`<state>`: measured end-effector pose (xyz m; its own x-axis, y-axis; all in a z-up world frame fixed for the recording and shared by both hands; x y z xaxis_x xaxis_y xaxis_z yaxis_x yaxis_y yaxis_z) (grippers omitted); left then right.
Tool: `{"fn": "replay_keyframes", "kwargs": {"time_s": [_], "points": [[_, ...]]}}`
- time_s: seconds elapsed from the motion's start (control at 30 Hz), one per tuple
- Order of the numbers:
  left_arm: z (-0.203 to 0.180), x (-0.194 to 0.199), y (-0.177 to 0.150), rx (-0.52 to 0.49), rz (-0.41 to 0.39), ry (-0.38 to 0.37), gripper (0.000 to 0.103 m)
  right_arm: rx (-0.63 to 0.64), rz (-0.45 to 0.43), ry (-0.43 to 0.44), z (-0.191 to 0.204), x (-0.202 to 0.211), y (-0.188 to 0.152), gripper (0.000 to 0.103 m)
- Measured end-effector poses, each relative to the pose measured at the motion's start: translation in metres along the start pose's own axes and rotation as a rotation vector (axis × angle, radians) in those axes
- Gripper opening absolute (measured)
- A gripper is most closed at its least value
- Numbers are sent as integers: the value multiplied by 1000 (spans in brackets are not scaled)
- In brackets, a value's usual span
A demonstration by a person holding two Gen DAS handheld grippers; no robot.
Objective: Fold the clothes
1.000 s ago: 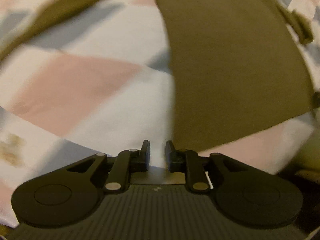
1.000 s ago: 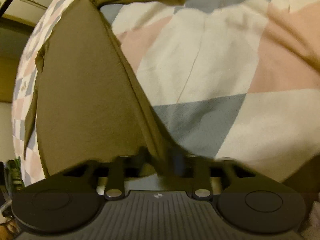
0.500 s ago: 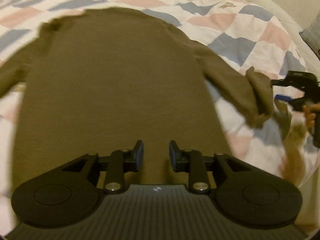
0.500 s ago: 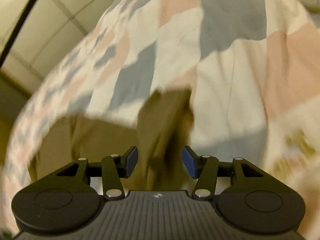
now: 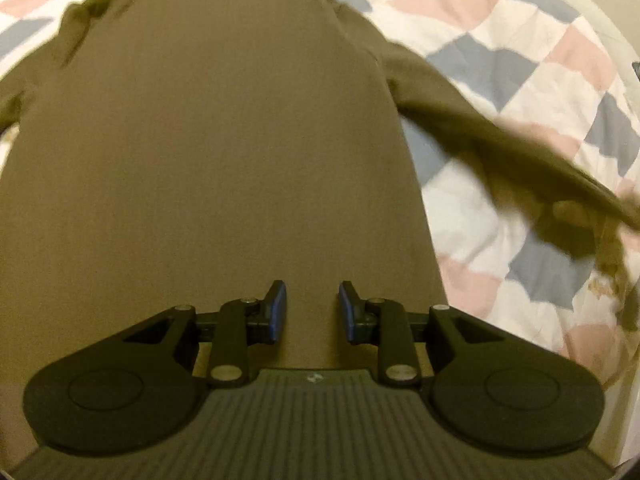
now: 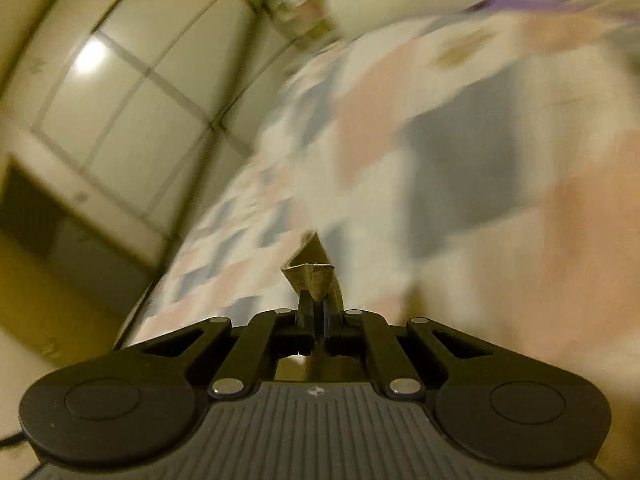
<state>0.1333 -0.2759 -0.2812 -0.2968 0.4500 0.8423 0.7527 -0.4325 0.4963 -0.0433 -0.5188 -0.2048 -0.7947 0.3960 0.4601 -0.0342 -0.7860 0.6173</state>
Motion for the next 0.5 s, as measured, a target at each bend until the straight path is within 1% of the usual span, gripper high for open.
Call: {"fn": "replay_keyframes", "kwargs": {"time_s": [0.03,0.07,0.13,0.27,0.33,0.37,0.4,0.47,0.5], "points": [[-1,-3,-3,-4,10,-3,23,7,13,-75,-14,12,-4,4],[-1,-5,-6,-10,16,-7,23,11,39,-168,-33,18,-12,4],[0,-5,-10,-15,20,-16,23,-18,62,-274,-60,24,-24,3],[10,-1,-17,23,19,-46,24,-3,130,-302,-58,30,-59,3],[15,3,-18,37,18,-60,24,38,195,-300,-55,26,-76,6],[17,6,-19,40,13,-67,24,54,229,-346,-57,23,-84,12],[22,9,-20,46,8,-79,25,68,261,-397,-61,21,-92,14],[33,14,-22,61,3,-97,25,30,233,-462,-61,27,-93,14],[42,18,-22,72,-6,-105,25,9,216,-493,-60,31,-93,18]]}}
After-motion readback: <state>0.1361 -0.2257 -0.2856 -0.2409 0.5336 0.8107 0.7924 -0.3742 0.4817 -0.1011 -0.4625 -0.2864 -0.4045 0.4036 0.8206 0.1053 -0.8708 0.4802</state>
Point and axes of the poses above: each gripper's, at about its wrist camera, not at the fingertips, and x roughly against the way its jaws point, z to its left, y to its top, the point moved 2 cm from there along -x, roughly the way its jaws point, and after that the axes turned 12 degrees about -z, right-handed, at the moved point
